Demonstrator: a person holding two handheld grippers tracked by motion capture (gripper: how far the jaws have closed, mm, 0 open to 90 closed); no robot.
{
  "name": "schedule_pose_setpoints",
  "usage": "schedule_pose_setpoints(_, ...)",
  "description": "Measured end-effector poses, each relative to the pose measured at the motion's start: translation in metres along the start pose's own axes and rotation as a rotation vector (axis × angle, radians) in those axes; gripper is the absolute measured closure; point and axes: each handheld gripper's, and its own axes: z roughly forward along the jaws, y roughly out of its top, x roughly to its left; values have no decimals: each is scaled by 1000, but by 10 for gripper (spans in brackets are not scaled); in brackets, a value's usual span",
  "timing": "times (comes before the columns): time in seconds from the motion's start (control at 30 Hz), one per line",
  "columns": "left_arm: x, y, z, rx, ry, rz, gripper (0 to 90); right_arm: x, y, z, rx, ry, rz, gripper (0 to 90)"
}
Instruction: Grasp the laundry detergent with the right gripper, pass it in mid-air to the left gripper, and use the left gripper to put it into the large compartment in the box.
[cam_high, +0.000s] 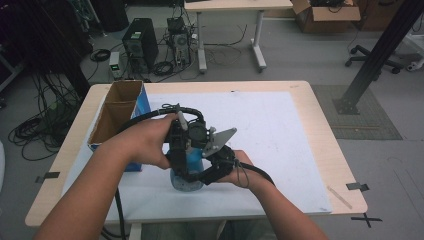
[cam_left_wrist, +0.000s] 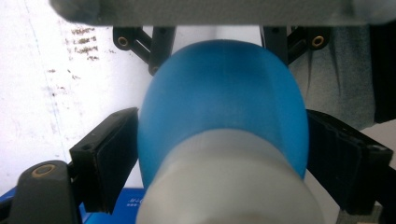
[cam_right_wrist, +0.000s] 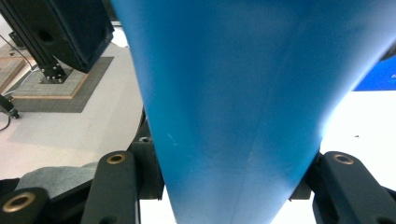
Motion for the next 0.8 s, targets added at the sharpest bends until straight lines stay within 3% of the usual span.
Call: schedule_pose_setpoints(0.8,0,0,2,20,27,4,241,0,1,0,-7,-5,-2,458)
